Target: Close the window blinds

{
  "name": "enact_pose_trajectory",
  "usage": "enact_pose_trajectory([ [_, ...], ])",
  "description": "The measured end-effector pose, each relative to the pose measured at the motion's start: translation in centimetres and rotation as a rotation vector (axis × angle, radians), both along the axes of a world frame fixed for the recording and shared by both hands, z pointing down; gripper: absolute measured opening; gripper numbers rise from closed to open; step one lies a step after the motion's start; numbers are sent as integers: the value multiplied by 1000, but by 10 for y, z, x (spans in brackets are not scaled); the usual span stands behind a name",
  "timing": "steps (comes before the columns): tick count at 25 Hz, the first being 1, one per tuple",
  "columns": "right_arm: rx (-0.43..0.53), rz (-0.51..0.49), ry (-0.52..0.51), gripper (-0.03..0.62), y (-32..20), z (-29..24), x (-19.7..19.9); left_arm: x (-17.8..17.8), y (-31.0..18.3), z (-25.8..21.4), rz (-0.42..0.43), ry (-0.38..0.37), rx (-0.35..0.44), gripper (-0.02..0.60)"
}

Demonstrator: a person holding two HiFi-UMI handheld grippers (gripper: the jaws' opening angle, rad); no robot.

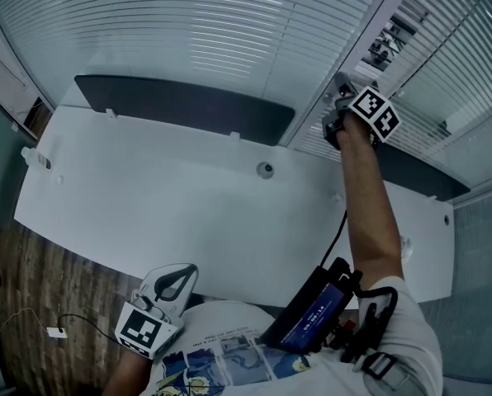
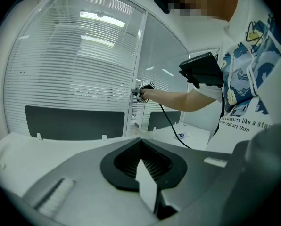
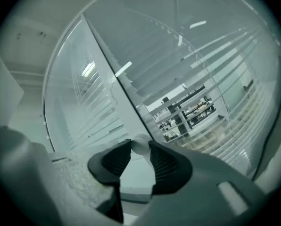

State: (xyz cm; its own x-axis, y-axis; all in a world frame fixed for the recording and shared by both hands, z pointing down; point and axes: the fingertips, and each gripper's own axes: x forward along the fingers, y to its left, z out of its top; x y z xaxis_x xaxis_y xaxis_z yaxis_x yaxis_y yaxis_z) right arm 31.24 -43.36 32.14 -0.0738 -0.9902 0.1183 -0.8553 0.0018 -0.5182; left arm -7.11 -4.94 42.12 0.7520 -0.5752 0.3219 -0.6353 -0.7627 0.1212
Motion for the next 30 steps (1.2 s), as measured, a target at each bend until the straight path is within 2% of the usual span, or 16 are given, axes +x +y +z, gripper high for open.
enact_pose_trajectory([
  [12,-110,40,639,127,3,-3,-10,0,2,2,4,2,0,6],
  [21,-174,33,1216,126,1,-1,-18,3,0,2,11,4,-3,6],
  [30,-226,36,1673,124,-5,8,-18,2,-1,3,17,-3,16,6],
])
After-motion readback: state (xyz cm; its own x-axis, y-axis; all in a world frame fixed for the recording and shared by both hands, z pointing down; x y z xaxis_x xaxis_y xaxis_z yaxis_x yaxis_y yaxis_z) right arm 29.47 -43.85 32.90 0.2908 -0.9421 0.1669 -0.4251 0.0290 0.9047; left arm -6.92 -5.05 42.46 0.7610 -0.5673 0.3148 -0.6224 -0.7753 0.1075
